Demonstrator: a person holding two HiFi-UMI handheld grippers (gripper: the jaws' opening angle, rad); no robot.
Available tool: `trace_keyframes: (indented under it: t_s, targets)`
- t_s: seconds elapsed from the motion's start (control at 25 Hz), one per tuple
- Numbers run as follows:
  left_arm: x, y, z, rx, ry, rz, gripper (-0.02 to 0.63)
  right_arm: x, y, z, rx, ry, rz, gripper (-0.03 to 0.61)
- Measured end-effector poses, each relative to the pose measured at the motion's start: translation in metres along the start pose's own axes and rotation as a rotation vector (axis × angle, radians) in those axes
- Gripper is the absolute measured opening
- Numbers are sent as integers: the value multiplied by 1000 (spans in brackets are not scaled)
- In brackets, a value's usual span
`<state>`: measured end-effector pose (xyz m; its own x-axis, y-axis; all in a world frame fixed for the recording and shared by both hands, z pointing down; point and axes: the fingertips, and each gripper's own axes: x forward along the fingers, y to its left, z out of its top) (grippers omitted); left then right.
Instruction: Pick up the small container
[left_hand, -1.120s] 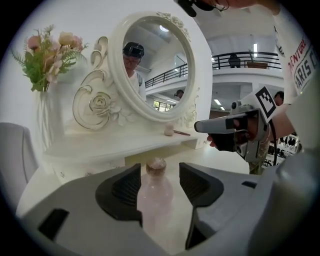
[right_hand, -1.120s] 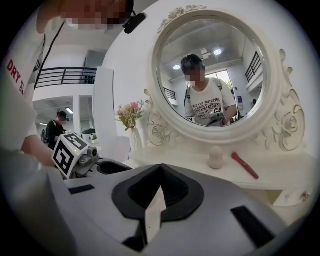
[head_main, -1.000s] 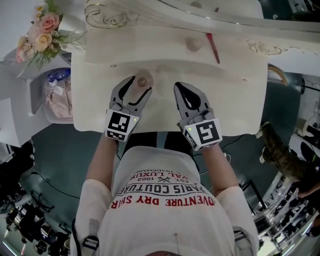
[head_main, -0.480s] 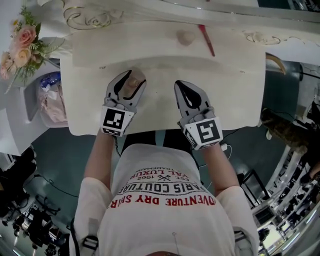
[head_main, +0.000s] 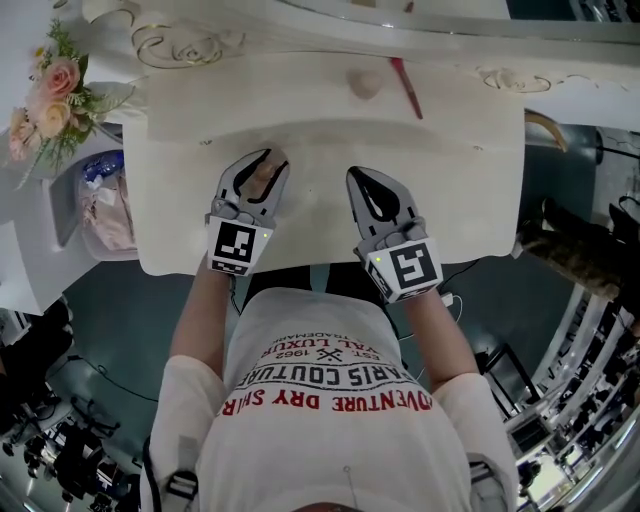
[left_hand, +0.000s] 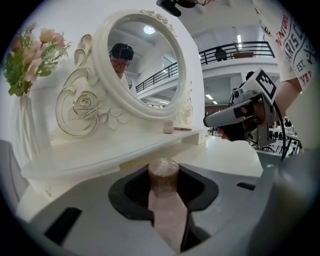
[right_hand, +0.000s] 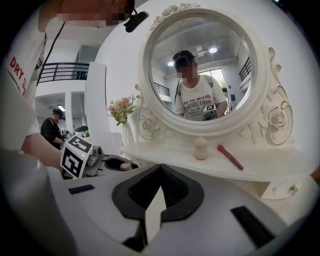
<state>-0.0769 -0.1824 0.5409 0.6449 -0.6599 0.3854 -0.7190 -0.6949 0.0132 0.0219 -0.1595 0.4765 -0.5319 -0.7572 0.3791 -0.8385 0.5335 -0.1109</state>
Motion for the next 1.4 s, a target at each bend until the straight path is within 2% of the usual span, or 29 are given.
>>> trace_keyframes:
  t_s: [0.16, 0.36, 0.84, 1.08, 1.4]
  targets:
    - [1, 0, -1, -6, 36, -8, 132, -4, 1, 13, -20, -36, -7, -2]
    - [-9, -3, 11, -26, 28, -11, 131, -12, 5, 26, -36, -56, -8, -2]
    - [-41, -4, 97, 61, -85, 2, 130, -27, 4, 71, -70, -138, -27, -2]
    - [-61, 0, 139, 81, -119, 42, 130, -34, -3, 99, -76, -200, -41, -2]
    - [-83, 4, 173, 120, -153, 81, 130, -39, -8, 115, -99, -239, -43, -2]
